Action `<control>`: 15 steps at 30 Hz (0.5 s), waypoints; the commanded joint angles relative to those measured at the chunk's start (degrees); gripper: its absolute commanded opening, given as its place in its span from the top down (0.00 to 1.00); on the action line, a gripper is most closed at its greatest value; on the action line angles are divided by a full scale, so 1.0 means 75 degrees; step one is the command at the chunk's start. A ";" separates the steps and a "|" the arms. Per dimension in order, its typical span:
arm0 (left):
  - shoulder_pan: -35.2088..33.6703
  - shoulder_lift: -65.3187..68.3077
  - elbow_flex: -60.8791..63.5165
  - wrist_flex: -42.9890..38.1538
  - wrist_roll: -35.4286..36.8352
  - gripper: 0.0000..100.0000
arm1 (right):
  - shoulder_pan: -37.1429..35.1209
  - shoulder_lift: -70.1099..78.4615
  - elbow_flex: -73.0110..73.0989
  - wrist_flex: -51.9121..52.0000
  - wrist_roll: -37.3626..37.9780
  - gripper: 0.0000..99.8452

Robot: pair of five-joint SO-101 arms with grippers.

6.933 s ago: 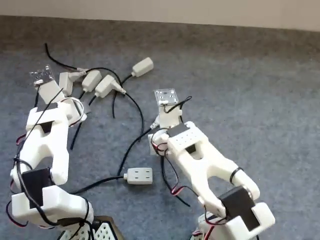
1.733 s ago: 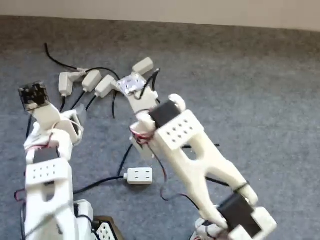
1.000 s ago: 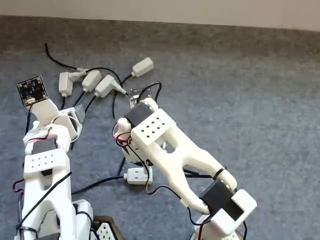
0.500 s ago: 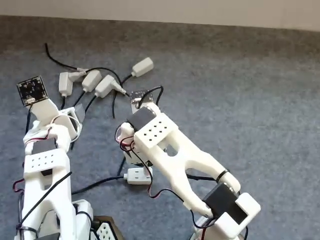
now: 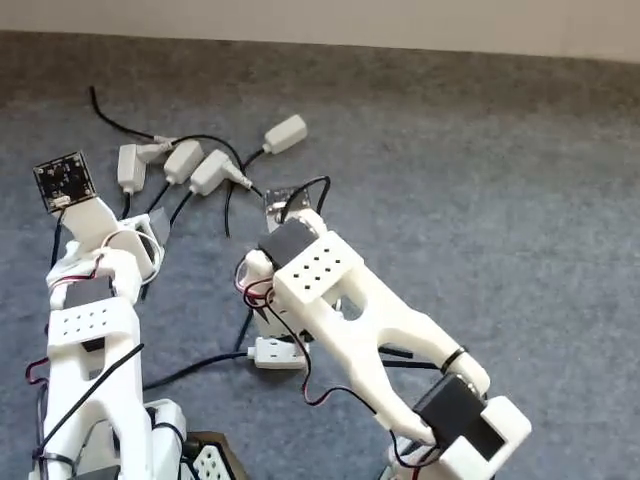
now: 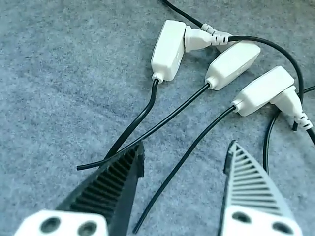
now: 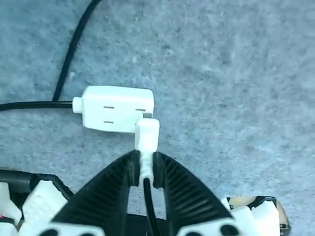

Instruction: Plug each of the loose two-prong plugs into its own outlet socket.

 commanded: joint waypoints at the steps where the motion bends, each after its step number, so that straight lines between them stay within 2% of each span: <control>1: 0.0018 -0.0064 -0.0158 -0.0129 0.0035 0.73 | -0.0053 -0.0275 0.0170 -0.0264 0.0070 0.99; 8: 0.0029 -0.0064 -0.0147 -0.0129 0.0035 0.73 | -0.0580 0.0018 0.0369 -0.0522 0.0082 0.99; 15: 0.0029 -0.0064 -0.0147 -0.0141 0.0035 0.73 | -0.0615 0.0029 0.0358 -0.0533 0.0070 0.99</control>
